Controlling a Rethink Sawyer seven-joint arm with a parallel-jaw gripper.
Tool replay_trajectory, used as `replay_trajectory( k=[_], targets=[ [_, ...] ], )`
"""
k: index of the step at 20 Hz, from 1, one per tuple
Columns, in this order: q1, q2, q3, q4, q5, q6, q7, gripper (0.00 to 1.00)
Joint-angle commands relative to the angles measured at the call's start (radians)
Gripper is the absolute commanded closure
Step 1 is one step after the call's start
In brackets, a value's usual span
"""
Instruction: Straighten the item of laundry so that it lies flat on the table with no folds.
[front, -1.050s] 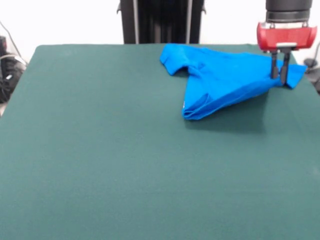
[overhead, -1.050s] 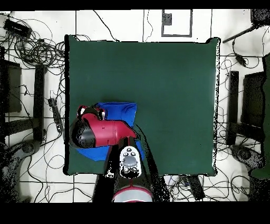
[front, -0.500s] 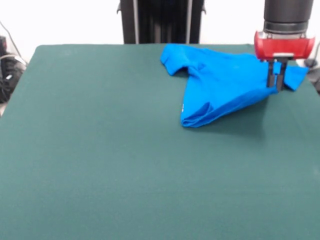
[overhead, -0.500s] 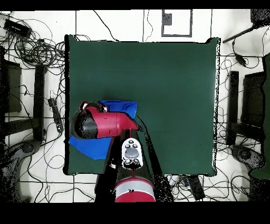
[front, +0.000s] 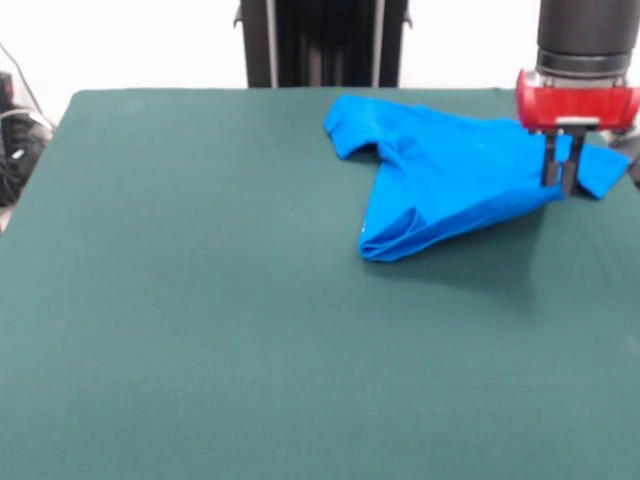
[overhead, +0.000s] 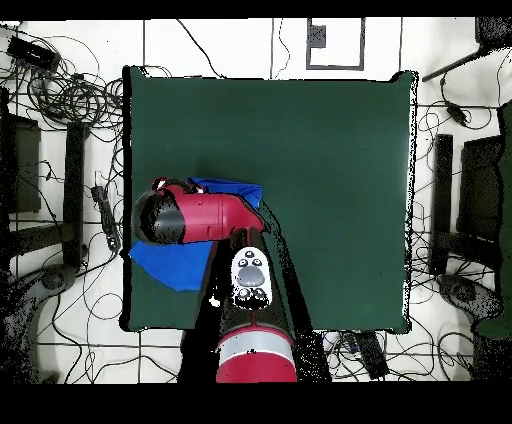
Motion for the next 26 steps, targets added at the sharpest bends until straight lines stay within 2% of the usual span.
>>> replay_trajectory(
  k=[1,7,14,15,20,26],
  targets=[
    [0.026,0.068,0.016,-0.102,0.043,0.098,0.137,1.0],
    [0.054,0.105,0.013,-0.145,0.056,0.091,0.158,1.0],
    [0.022,0.072,0.014,-0.12,0.026,0.107,0.118,1.0],
    [0.012,0.068,0.022,-0.108,0.028,0.097,0.121,0.0],
    [0.017,0.066,0.008,-0.124,0.017,0.145,0.103,0.0],
    [-0.013,0.07,0.042,-0.092,0.026,0.112,0.106,0.0]
  ],
)
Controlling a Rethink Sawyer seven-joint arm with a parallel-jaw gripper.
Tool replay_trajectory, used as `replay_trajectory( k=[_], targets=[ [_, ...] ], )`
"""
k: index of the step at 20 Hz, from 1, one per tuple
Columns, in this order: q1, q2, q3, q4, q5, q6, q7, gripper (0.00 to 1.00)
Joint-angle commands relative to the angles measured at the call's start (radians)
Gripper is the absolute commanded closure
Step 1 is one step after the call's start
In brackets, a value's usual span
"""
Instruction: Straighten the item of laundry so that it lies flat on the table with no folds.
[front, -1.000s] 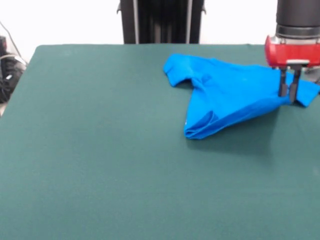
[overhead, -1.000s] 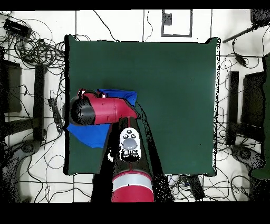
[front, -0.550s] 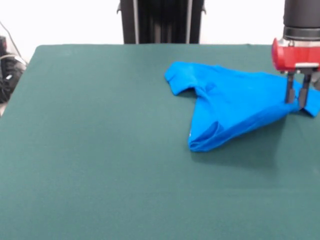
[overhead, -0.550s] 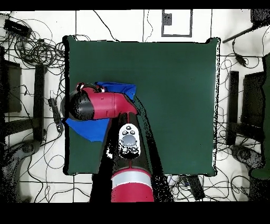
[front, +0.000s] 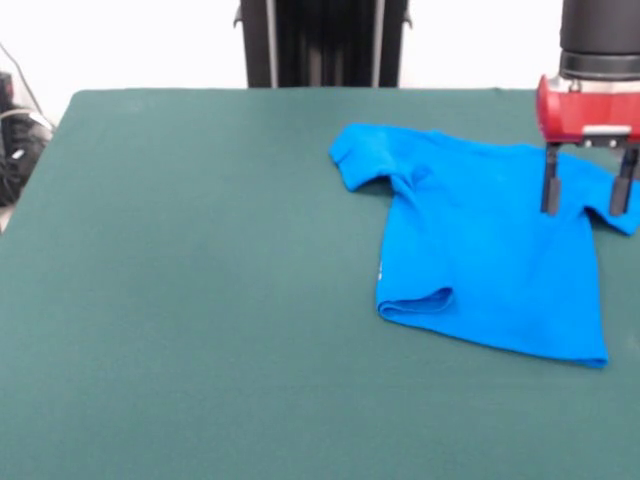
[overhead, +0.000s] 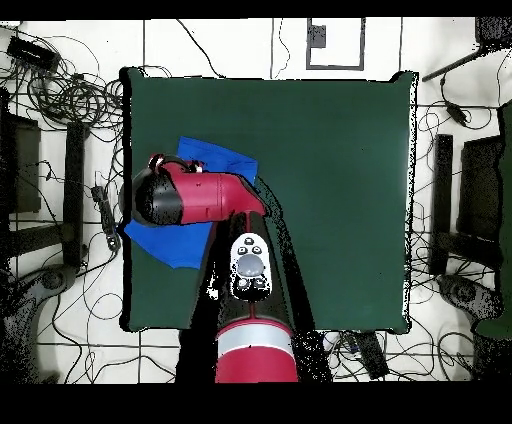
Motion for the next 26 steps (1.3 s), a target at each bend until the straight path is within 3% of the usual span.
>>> replay_trajectory(
  k=[1,11,19,26],
  targets=[
    [-0.016,0.054,0.052,0.017,0.025,0.101,0.107,0.0],
    [-0.059,-0.001,0.047,0.09,-0.015,0.103,0.059,0.0],
    [-0.125,0.01,0.067,0.106,-0.076,0.099,-0.007,0.0],
    [-0.121,0.038,0.075,0.091,-0.098,0.072,0.023,0.0]
  ],
)
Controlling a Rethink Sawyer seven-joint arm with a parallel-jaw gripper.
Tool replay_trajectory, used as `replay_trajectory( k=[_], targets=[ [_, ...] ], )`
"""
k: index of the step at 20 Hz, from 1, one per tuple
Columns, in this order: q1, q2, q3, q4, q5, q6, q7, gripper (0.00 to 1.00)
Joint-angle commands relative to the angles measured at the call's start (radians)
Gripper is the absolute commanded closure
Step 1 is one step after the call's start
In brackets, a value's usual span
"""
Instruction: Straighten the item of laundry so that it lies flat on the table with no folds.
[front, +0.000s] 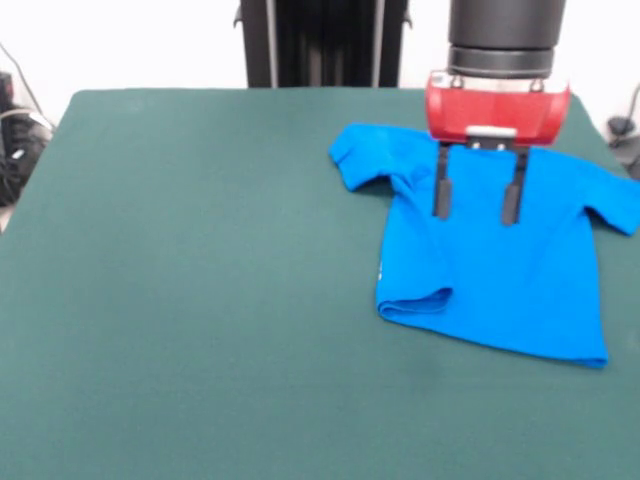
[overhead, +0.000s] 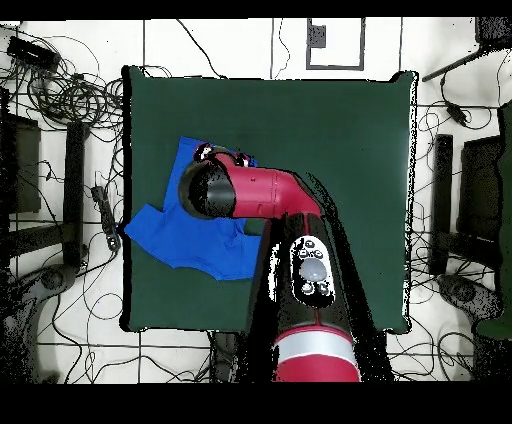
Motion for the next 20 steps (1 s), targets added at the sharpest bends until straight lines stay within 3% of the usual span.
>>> replay_trajectory(
  k=[1,13,20],
  targets=[
    [0.014,0.063,0.078,0.085,-0.047,0.072,0.028,0.0],
    [0.016,0.106,0.095,0.06,-0.055,0.032,0.038,0.0],
    [-0.011,0.117,0.11,0.036,-0.058,0.123,-0.016,0.0]
  ],
)
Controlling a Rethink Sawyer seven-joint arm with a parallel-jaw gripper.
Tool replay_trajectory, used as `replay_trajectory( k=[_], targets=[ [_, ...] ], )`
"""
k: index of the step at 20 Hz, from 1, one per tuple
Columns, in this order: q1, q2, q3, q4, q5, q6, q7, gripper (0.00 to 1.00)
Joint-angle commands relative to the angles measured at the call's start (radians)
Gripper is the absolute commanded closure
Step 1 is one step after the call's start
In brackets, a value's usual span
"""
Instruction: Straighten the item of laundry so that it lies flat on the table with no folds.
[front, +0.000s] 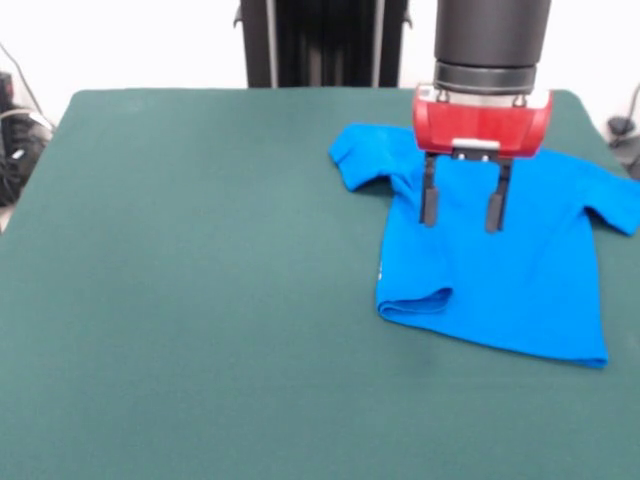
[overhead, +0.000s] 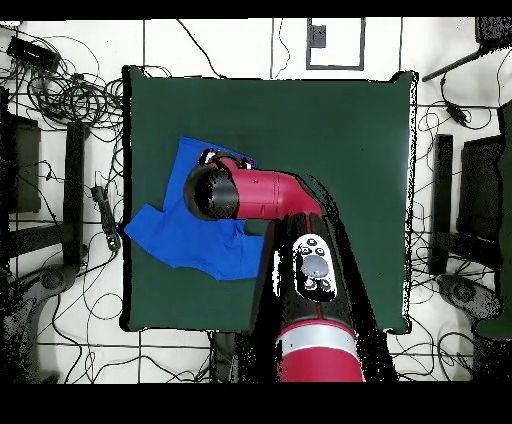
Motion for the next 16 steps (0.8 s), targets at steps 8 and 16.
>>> replay_trajectory(
  k=[8,16],
  targets=[
    [-0.007,0.128,0.107,0.042,-0.043,0.109,-0.01,0.0],
    [0.025,0.143,0.099,0.003,-0.025,0.136,0.009,0.0]
  ],
)
